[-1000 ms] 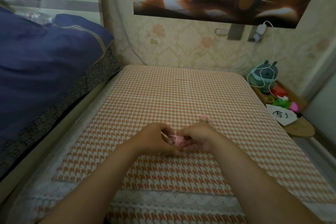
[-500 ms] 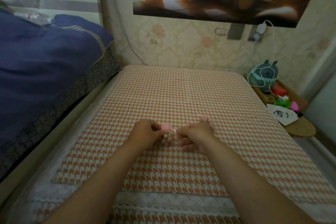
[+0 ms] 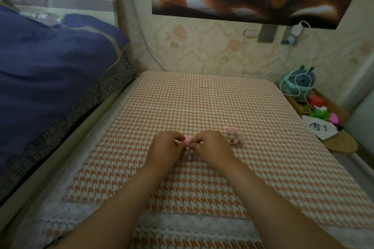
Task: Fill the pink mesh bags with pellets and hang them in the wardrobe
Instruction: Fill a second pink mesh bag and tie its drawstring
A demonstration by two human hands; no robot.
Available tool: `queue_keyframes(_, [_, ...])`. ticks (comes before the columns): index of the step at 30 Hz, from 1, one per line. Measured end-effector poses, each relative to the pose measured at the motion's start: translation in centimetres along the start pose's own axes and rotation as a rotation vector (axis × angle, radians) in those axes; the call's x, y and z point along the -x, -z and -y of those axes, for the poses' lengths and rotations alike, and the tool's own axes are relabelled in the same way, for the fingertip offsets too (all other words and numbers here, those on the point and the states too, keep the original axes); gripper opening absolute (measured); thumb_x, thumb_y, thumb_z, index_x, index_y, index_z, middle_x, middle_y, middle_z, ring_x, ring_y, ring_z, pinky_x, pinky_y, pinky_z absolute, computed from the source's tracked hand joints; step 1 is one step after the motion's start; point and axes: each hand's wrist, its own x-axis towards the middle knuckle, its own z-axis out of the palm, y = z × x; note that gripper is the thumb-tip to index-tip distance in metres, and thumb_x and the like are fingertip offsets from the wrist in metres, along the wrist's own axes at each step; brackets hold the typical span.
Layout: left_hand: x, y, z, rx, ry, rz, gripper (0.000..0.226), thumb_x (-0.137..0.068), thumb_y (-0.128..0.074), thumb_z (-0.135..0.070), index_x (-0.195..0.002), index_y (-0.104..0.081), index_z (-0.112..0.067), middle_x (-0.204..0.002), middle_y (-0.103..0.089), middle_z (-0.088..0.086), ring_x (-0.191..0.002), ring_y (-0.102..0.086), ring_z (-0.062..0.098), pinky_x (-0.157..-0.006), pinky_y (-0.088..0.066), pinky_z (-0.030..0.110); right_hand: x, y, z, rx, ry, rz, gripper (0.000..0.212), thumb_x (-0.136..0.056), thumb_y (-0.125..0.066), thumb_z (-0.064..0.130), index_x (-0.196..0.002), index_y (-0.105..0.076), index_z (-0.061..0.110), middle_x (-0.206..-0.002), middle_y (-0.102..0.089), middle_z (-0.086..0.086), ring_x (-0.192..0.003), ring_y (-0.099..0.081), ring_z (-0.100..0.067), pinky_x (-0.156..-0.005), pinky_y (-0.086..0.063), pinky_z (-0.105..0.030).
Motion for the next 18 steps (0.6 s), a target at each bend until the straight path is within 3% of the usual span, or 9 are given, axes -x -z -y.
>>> queue_keyframes(4, [0.2,-0.3,0.2,-0.056,-0.114,-0.009,0.018,-0.086,-0.072,-0.024,-0.103,-0.076,-0.018,-0.101,-0.074,-0.003,-0.086,-0.065,0.01,-0.075,-0.043,0.016,-0.5,-0.3,0.1,-0.021,-0.035,0.015,0.012,-0.089,-0.069,0.032,-0.091,-0.081,0.029,-0.092,-0.076,0.008,-0.086,-0.068,-0.011,-0.08,-0.056,-0.038])
queue_keyframes(7, [0.2,-0.5,0.0,0.031,-0.154,-0.004,0.015,-0.085,-0.073,-0.018,-0.099,-0.078,-0.021,-0.093,-0.075,-0.009,-0.081,-0.064,0.004,-0.073,-0.042,0.009,-0.7,-0.4,-0.1,-0.05,-0.045,0.044,0.014,-0.09,-0.068,0.027,-0.092,-0.082,0.027,-0.089,-0.076,0.006,-0.084,-0.068,-0.012,-0.08,-0.057,-0.037])
queue_keyframes(11, [-0.3,-1.2,0.1,0.21,-0.044,0.006,0.017,-0.082,-0.076,-0.021,-0.097,-0.077,-0.028,-0.084,-0.072,-0.019,-0.079,-0.064,-0.004,-0.075,-0.048,0.011,-1.2,-0.1,-0.4,-0.126,-0.029,0.06,0.013,-0.091,-0.069,0.023,-0.095,-0.081,0.022,-0.09,-0.077,0.003,-0.085,-0.069,-0.011,-0.072,-0.049,-0.019])
queue_keyframes(16, [-0.5,-2.5,0.1,0.361,0.061,0.017,0.019,-0.083,-0.075,-0.017,-0.099,-0.076,-0.028,-0.086,-0.07,-0.021,-0.077,-0.064,-0.005,-0.074,-0.051,0.015,-1.2,0.0,-0.9,-0.106,-0.013,0.102,0.018,-0.094,-0.063,0.017,-0.101,-0.079,0.02,-0.095,-0.077,-0.001,-0.088,-0.068,-0.013,-0.084,-0.054,-0.033])
queue_keyframes(18, [-0.6,-2.8,-0.1,0.359,0.065,0.011,0.018,-0.082,-0.076,-0.02,-0.097,-0.075,-0.03,-0.088,-0.071,-0.019,-0.075,-0.063,-0.003,-0.072,-0.052,0.018,-1.1,0.3,-1.3,-0.092,-0.017,0.112,0.02,-0.095,-0.062,0.017,-0.104,-0.079,0.021,-0.1,-0.076,0.0,-0.09,-0.068,-0.012,-0.086,-0.054,-0.032])
